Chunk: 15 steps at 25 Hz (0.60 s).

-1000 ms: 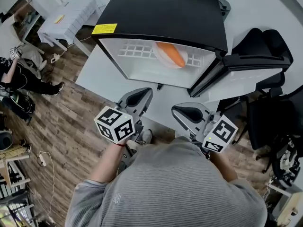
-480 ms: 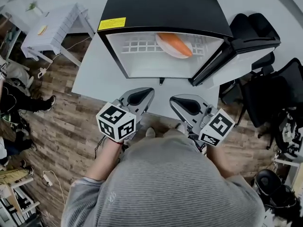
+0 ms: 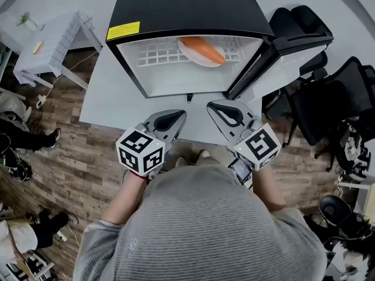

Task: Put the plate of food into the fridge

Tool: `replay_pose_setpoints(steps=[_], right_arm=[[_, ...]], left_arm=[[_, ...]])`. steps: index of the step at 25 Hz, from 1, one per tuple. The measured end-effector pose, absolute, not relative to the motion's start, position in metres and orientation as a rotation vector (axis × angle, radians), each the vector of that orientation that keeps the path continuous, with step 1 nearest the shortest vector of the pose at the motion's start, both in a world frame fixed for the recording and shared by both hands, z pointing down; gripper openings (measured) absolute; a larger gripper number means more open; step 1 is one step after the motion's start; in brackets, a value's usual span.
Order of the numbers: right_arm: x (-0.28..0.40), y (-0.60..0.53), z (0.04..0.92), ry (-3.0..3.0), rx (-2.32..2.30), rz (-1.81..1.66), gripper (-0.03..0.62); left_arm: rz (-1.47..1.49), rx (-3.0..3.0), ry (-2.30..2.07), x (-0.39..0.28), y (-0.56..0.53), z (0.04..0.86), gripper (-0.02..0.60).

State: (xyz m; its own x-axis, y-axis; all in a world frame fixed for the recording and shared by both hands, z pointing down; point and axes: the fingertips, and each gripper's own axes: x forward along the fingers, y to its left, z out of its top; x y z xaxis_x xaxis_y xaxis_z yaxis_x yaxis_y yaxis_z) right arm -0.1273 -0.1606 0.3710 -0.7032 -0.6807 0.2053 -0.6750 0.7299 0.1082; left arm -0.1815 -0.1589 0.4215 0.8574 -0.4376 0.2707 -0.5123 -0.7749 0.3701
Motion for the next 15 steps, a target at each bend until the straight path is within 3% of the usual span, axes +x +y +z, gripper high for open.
replay_pose_setpoints(steps=[6, 15], right_arm=[[-0.105, -0.195, 0.386, -2.342, 1.208, -0.373, 0.014], [-0.082, -0.232, 0.4, -2.096, 1.273, -0.538, 0.014]], left_arm=[[0.243, 2.589, -0.708, -0.189, -0.155, 0.425, 0.011], [0.252, 2.547, -0.749, -0.208, -0.15, 0.435, 0.011]])
